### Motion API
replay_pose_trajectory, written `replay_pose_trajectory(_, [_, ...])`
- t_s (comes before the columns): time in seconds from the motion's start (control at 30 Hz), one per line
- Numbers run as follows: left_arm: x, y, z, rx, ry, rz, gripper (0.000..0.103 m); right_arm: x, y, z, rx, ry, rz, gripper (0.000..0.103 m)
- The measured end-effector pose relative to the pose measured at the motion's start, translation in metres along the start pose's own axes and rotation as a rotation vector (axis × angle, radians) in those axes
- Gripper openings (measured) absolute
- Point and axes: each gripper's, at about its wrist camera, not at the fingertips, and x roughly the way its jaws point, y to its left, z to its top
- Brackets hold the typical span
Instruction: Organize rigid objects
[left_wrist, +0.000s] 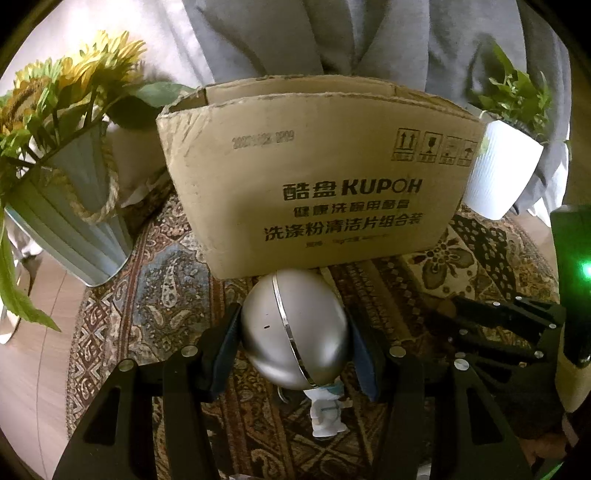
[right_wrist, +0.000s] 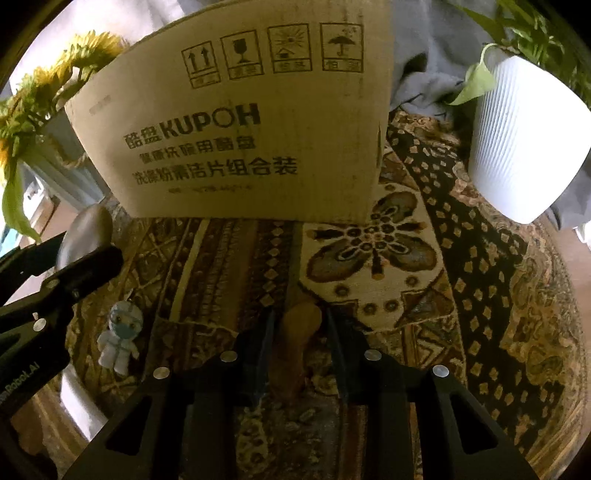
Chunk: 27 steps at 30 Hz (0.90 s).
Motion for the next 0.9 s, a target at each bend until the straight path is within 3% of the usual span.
replay_pose_trajectory(0.27, [-0.007, 0.002, 0.001, -0.015, -0.012, -0.008, 0.054, -0.010, 0.007, 0.003, -0.005, -0.010, 0.027, 0.029])
replay_pose_trajectory(0.9, [-0.062, 0.004, 0.029, -0.048, -0.142, -0.035, 0.054, -0.092, 0.011, 0.029, -0.020, -0.206, 0.066, 0.029])
